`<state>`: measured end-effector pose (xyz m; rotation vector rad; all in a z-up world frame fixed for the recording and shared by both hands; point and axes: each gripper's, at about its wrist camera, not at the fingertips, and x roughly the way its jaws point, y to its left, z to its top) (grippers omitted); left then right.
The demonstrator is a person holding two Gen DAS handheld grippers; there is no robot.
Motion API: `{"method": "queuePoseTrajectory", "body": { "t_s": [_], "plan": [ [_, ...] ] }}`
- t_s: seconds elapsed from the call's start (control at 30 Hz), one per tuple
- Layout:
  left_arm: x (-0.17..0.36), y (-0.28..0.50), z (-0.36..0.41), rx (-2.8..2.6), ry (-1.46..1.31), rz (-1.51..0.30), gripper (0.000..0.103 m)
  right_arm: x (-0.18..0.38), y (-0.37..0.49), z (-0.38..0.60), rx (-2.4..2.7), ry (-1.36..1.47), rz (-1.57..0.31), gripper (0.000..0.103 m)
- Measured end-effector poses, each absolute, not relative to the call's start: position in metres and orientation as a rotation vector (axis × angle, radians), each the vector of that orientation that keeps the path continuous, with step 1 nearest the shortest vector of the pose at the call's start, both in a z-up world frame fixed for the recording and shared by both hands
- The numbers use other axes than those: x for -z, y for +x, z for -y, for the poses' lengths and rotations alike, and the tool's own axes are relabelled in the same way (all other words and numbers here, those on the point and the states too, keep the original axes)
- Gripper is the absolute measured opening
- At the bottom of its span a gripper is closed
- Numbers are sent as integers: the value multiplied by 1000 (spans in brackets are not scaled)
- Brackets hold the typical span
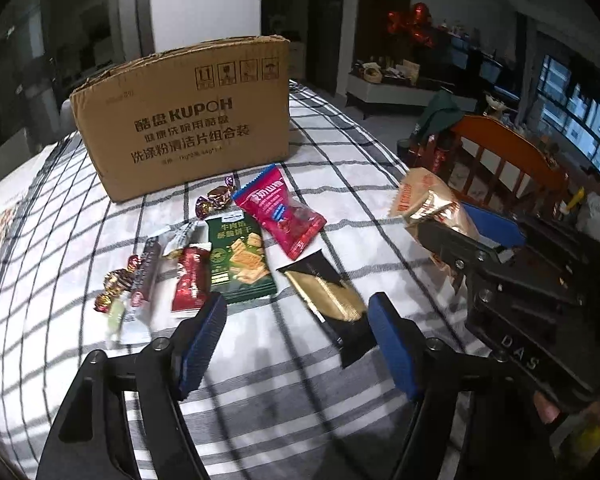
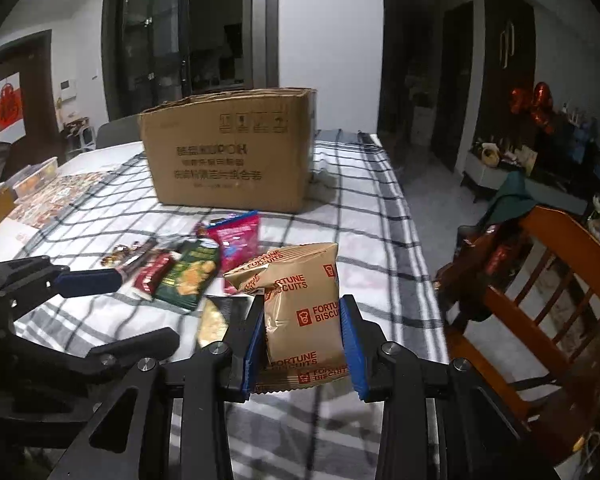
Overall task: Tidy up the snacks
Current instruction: 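Grasp the black-and-gold bar with the left gripper while the right gripper holds the biscuits bag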
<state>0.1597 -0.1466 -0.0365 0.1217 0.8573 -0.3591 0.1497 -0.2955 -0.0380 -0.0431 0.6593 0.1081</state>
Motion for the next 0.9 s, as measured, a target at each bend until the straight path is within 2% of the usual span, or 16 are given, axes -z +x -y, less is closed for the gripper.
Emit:
{"method": "queuePoseTrajectory", "body": {
  "t_s": [0.07,0.27,0.83,0.9],
  "plan": [
    [40,162,152,345,97,-872,70,39,150,303,-105,-18,-658,37],
    [54,167,170,270,88,-890,59,44,154,322,-85,32,-663,37],
    [74,174,194,131,111,-907,56,62,163,339,-131,114,-706,37],
    [77,176,196,129,109,-914,51,64,163,338,-141,119,-713,37]
  ]
}}
